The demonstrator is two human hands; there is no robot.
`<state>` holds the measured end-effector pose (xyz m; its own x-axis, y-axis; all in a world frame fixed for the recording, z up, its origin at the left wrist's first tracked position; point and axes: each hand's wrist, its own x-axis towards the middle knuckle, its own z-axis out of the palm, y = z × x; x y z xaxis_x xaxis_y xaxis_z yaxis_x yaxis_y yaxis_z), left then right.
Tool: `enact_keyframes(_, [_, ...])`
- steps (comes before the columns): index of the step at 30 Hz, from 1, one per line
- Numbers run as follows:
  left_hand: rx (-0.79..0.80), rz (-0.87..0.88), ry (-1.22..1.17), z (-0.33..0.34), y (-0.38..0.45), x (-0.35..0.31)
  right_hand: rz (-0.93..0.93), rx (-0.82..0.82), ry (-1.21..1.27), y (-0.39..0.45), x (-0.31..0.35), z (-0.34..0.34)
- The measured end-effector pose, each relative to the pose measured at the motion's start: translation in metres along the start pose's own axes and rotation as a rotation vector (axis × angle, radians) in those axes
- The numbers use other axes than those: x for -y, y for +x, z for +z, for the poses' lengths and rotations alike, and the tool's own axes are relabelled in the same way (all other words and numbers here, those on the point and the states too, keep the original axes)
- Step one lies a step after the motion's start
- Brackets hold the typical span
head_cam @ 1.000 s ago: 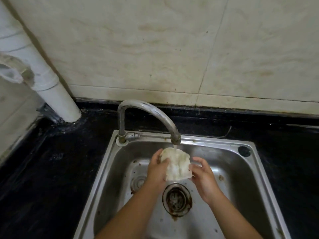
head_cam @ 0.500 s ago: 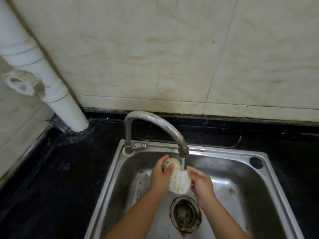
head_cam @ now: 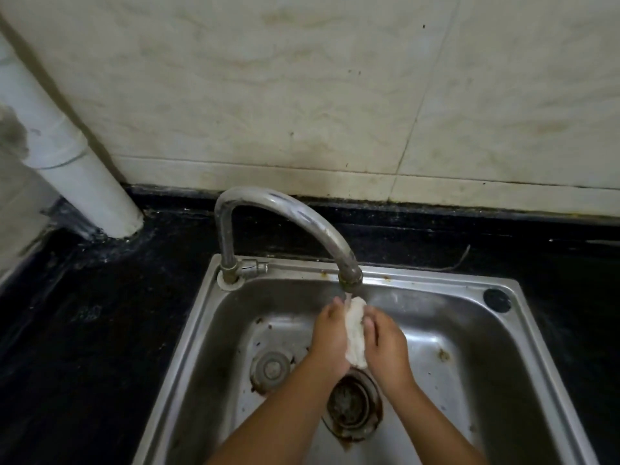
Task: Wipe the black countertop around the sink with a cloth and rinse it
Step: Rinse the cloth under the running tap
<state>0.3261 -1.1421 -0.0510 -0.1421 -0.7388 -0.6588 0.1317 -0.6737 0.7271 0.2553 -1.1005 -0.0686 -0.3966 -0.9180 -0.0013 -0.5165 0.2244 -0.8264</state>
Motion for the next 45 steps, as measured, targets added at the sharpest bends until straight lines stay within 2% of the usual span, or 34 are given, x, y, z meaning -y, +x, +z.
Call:
enact_keyframes(3, [0.004,0.053,-0.063,-0.006,-0.007,0.0,0.085,0.009,0.115,0.006,-0.003,-0.003])
enact_keyframes(5, [0.038,0.055,-0.2,-0.01,-0.011,-0.005,0.299,0.044,0.397,0.006,0.005,-0.004])
enact_keyframes(8, [0.102,0.082,-0.167,-0.015,-0.014,-0.011,0.646,0.219,0.855,0.01,0.005,-0.005])
enact_keyframes(10, [0.113,0.107,-0.121,-0.019,-0.015,-0.015,0.689,0.273,0.902,0.011,0.009,-0.011])
enact_keyframes(12, [0.069,0.127,-0.058,-0.022,-0.012,-0.015,0.594,0.185,0.729,0.01,0.012,-0.014])
enact_keyframes(14, [-0.013,0.151,0.002,-0.021,-0.007,-0.014,0.365,0.08,0.46,0.005,0.015,-0.019])
enact_keyframes(17, [-0.051,0.14,0.001,-0.009,0.002,-0.01,0.064,0.134,0.223,-0.009,0.029,-0.022])
enact_keyframes(20, [-0.049,0.1,-0.011,0.004,0.003,-0.01,-0.035,0.201,0.113,-0.013,0.036,-0.016])
enact_keyframes(22, [-0.031,0.07,-0.008,0.009,0.0,-0.011,-0.07,0.144,0.06,-0.004,0.034,-0.013])
enact_keyframes(25, [0.035,0.037,0.018,0.01,-0.01,-0.013,0.012,0.111,0.021,0.012,0.02,-0.01])
enact_keyframes(30, [0.086,0.09,0.08,0.004,-0.017,-0.016,0.219,0.135,0.148,0.017,0.008,-0.004])
enact_keyframes(33, [0.014,0.086,0.091,-0.002,-0.017,-0.018,0.467,0.264,0.424,0.015,0.009,-0.007])
enact_keyframes(35, [-0.039,0.134,0.141,-0.004,-0.015,-0.019,0.592,0.362,0.521,0.011,0.006,-0.01])
enact_keyframes(38, [-0.112,0.218,0.16,-0.006,-0.011,-0.02,0.614,0.254,0.586,0.004,0.008,-0.01])
enact_keyframes(42, [-0.167,0.212,0.159,-0.005,-0.003,-0.016,0.243,0.062,0.239,-0.01,0.019,-0.018])
enact_keyframes(45, [-0.124,0.108,0.121,-0.001,0.003,-0.015,-0.053,0.145,0.054,-0.013,0.034,-0.019])
